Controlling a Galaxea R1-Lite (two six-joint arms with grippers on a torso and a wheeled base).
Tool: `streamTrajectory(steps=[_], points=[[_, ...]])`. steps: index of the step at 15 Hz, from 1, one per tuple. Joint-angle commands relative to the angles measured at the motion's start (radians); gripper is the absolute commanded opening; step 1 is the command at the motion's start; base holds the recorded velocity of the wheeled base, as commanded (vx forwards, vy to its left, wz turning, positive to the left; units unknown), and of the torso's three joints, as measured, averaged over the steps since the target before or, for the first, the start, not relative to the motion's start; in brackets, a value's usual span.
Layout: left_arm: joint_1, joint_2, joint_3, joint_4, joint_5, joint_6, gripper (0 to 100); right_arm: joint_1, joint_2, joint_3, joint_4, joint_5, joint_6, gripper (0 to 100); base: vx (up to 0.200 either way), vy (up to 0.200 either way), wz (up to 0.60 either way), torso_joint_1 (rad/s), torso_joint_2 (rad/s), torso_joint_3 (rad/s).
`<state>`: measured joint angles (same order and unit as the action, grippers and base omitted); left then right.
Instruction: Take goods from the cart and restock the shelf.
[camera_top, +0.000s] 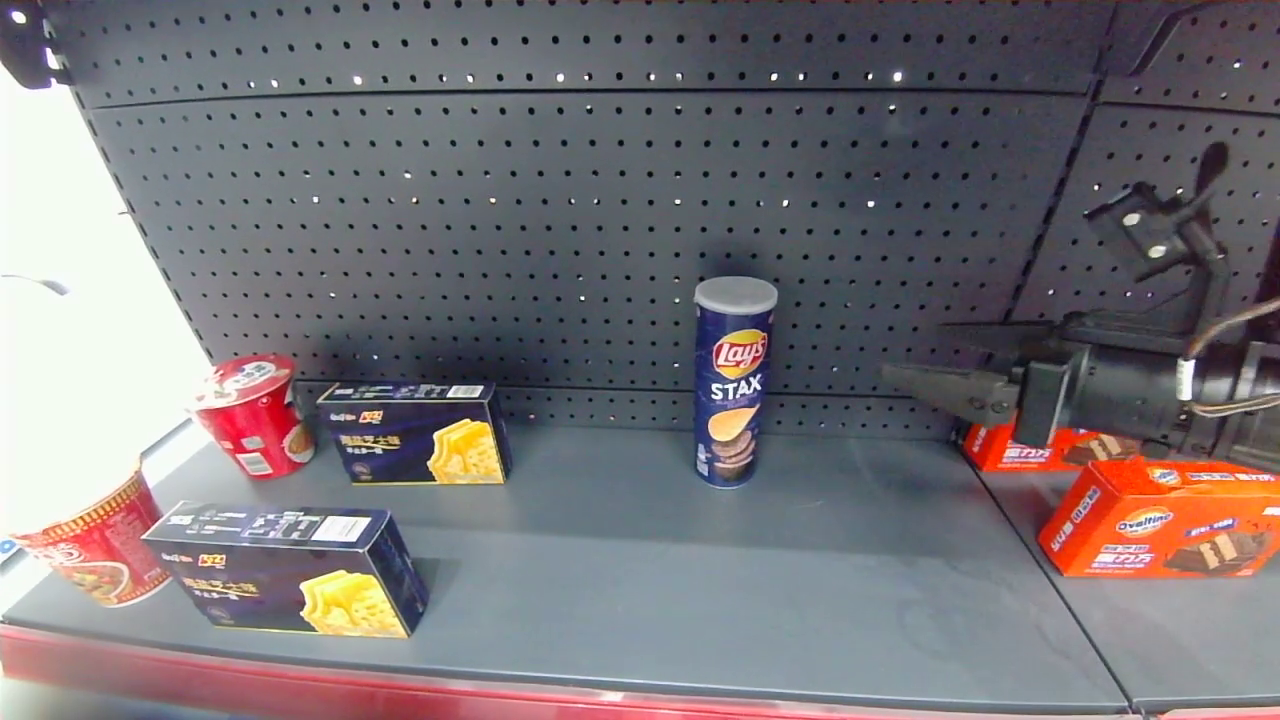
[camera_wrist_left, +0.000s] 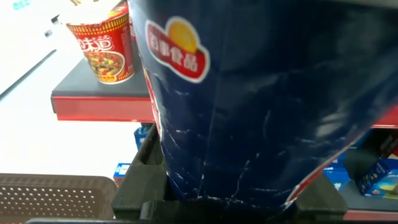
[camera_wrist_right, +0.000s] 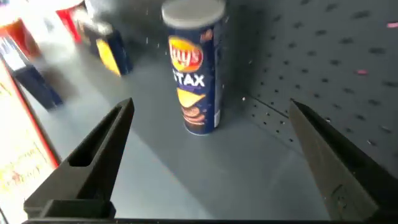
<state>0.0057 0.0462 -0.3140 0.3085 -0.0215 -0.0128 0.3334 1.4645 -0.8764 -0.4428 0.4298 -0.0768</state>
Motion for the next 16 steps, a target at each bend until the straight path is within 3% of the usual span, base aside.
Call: streamTrajectory(steps=[1, 3, 5, 16], points=[[0.000, 0.001, -0.002, 0.000, -0.002, -0.001, 0, -0.014, 0.128, -0.015, -0.019, 0.053, -0.029, 100, 0.000, 0.000, 0.00, 0.000, 0.00, 0.000], [-0.001, 0.001, -0.002, 0.000, -0.002, -0.001, 0, -0.027, 0.189, -0.010, -0.108, 0.138, -0.031, 100, 0.000, 0.000, 0.00, 0.000, 0.00, 0.000], [-0.003, 0.003, -0.002, 0.000, -0.003, -0.001, 0, -0.033, 0.310, -0.019, -0.315, 0.248, -0.028, 100, 0.000, 0.000, 0.00, 0.000, 0.00, 0.000], [-0.003, -0.005, 0.000, 0.006, -0.003, -0.001, 0, 0.006, 0.507, -0.193, -0.318, 0.296, -0.024, 100, 0.000, 0.000, 0.00, 0.000, 0.00, 0.000]])
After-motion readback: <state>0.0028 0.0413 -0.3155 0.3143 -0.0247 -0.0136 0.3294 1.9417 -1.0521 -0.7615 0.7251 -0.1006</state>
